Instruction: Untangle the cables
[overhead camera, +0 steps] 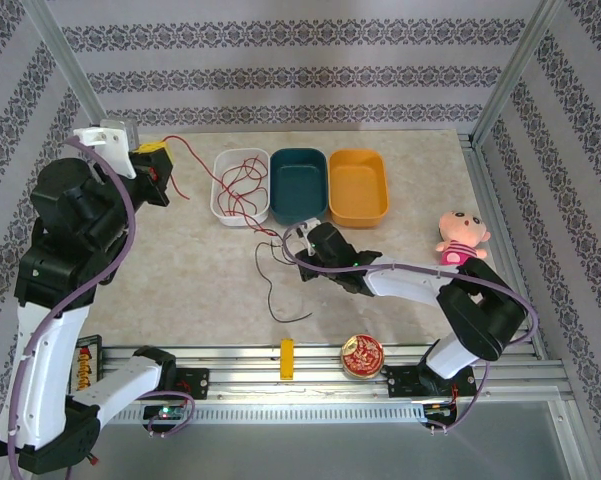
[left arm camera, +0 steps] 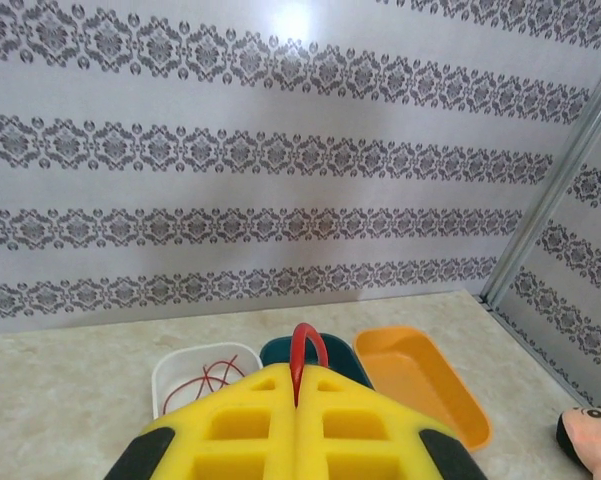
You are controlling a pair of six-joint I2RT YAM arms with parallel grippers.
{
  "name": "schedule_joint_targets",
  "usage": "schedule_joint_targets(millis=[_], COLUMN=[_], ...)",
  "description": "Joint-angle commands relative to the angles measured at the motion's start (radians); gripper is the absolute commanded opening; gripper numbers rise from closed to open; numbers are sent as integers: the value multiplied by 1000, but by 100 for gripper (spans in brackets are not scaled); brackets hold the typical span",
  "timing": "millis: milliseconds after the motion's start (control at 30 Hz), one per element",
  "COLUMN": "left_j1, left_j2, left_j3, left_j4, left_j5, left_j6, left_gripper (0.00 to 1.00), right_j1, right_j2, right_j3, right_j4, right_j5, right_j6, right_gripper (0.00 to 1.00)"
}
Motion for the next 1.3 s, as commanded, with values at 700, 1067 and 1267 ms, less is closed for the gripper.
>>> schedule_joint_targets(millis=[700, 1067, 1267], left_j1=[10, 20, 42], left_j2=[101, 401, 532], left_j3=[54, 129, 134], left_j4=[98, 209, 271], left_j5=[42, -29, -47], left_j6=[8, 66, 79], left_gripper=[0, 0, 0], right_j1=[-99, -86, -85], right_j2=[-58, -133, -155], right_j3=[-75, -100, -121], right_j4=[-69, -98, -101], right_j5=[79, 94, 96], right_j6=[57, 83, 109], right_gripper=[0, 0, 0])
